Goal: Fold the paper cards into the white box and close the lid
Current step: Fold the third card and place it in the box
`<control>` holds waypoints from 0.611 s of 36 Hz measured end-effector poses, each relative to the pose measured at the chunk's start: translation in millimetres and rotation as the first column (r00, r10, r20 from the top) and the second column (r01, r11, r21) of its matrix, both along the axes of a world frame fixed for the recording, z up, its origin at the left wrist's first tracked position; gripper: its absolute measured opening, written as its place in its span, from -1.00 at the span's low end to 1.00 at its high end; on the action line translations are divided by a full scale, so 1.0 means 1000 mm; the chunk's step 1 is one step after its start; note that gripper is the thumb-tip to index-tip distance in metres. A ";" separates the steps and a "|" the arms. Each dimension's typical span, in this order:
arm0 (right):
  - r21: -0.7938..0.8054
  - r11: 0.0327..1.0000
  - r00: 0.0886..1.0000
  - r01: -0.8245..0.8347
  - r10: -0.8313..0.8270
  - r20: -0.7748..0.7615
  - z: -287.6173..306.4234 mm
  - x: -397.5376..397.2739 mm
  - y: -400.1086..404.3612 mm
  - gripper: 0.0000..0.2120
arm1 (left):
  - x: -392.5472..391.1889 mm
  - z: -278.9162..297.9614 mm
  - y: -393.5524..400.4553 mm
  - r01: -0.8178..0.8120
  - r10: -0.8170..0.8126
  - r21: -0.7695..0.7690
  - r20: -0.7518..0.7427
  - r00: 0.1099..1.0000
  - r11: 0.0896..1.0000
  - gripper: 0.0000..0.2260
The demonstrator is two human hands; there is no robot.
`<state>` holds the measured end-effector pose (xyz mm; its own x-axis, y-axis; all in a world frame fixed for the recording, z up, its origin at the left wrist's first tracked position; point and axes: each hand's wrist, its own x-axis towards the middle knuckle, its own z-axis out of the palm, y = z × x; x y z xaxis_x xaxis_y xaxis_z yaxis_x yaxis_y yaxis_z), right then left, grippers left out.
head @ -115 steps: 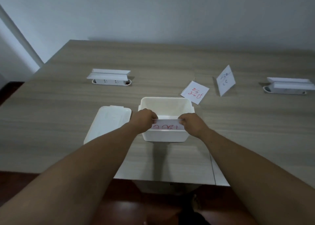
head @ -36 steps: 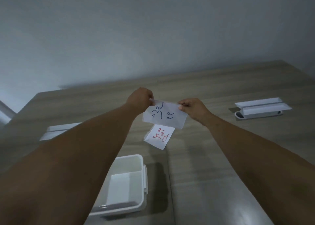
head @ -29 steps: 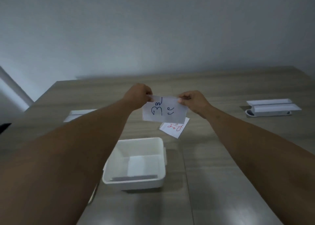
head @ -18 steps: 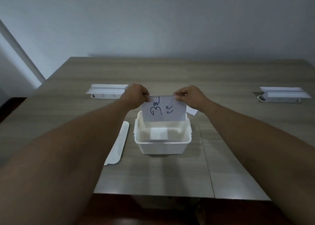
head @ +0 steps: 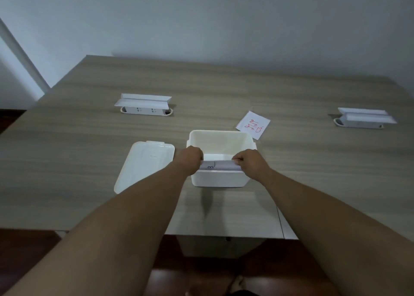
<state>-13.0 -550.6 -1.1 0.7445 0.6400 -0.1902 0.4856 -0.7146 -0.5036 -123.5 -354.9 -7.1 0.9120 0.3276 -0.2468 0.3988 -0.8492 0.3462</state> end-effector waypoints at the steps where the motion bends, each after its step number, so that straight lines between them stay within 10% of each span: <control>1: -0.022 1.000 1.000 -0.009 0.009 0.010 -0.003 0.000 0.000 -0.81 | -0.001 -0.002 -0.001 0.007 -0.007 0.008 -0.002 1.000 1.000 -0.79; 22: -0.071 0.993 0.981 0.092 -0.078 0.180 0.049 0.058 -0.031 -0.70 | 0.076 0.048 0.003 -0.007 0.002 0.051 0.096 0.995 0.999 -0.68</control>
<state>44.7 -581.7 47.8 0.8218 0.5613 -0.0978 0.4978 -0.7908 -0.3561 -47.3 -351.9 40.7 0.9290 0.3419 -0.1415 0.3700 -0.8649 0.3392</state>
